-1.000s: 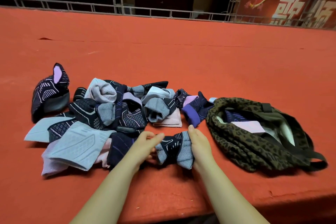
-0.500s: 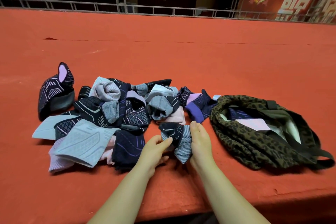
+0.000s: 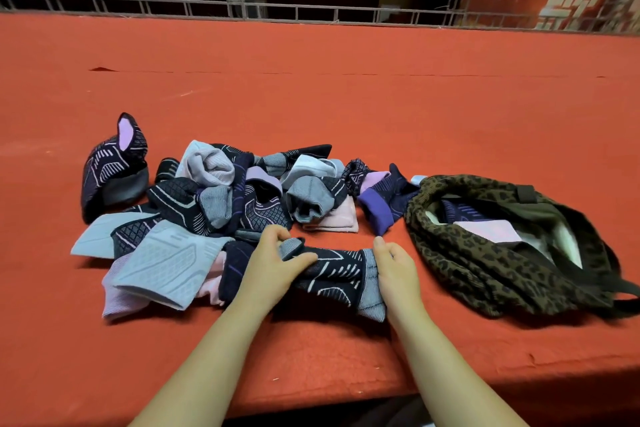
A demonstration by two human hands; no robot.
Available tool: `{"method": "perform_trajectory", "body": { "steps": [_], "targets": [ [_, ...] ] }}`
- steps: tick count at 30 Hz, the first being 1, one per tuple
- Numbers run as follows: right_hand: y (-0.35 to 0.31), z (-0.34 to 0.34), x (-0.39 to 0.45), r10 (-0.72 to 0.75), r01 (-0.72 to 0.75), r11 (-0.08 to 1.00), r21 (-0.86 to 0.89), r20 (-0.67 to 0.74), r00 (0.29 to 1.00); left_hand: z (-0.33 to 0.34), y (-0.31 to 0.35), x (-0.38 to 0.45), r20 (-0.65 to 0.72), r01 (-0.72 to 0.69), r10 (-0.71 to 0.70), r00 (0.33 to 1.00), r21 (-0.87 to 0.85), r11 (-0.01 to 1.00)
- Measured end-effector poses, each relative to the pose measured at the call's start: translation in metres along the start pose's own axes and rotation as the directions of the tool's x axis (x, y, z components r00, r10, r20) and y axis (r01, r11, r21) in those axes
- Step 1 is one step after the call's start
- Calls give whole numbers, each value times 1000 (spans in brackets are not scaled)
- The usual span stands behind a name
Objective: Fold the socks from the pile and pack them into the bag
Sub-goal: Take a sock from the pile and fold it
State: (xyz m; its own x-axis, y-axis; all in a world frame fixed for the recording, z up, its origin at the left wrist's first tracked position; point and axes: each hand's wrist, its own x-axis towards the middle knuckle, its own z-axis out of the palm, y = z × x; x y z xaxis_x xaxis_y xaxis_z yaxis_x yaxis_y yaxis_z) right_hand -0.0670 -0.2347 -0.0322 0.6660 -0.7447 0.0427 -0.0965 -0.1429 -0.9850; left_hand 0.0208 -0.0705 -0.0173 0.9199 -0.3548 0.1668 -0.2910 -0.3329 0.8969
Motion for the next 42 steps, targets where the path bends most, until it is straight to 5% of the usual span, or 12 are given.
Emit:
{"method": "perform_trajectory", "body": {
  "steps": [4, 10, 14, 15, 18, 21, 23, 26, 32, 34, 38, 42],
  "targets": [
    [-6, 5, -5, 20, -20, 998, 64, 7, 1000, -8, -6, 7, -260, -54, 49, 964, -13, 998],
    [-5, 6, -3, -64, 65, 998, -15, 25, 998, -13, -13, 15, -275, 95, -98, 956, -24, 995],
    [0, 3, -4, -35, 36, 999, -3, 40, 999, -18, -16, 27, -90, 280, -375, 922, -515, 810],
    [1, 2, -4, -14, 15, 1000, -9, 48, 999, -18, -13, 28, -74, 274, -355, 932, -498, 823],
    [3, 2, -7, 70, -76, 990, 122, 53, 996, -16, -1, 24, -169, 115, -127, 977, -81, 990],
    [2, 7, -12, 120, -123, 945, 302, 26, 992, -9, 9, 12, -198, -75, 77, 977, 17, 997],
    [0, 9, -13, 103, -118, 924, 362, 60, 993, 5, 17, -1, -1, -60, 60, 998, -21, 998],
    [-5, 15, -21, 34, -92, 929, 359, 164, 986, 24, 27, -14, 358, 129, -97, 929, -67, 989],
    [-13, 2, -5, -17, -54, 941, 333, 207, 978, 15, 39, -20, 414, 182, -20, 910, -355, 917],
    [-17, 0, -10, -178, 134, 958, 255, 160, 971, 10, 42, -22, 456, 186, 44, 889, -446, 875],
    [-34, 1, -18, -478, 465, 878, 116, 258, 840, 3, 42, -26, 452, 134, 199, 870, -603, 786],
    [-42, -1, -14, -364, 377, 925, 44, 382, 849, -4, 43, -29, 433, 134, 209, 877, -639, 758]
  ]
}}
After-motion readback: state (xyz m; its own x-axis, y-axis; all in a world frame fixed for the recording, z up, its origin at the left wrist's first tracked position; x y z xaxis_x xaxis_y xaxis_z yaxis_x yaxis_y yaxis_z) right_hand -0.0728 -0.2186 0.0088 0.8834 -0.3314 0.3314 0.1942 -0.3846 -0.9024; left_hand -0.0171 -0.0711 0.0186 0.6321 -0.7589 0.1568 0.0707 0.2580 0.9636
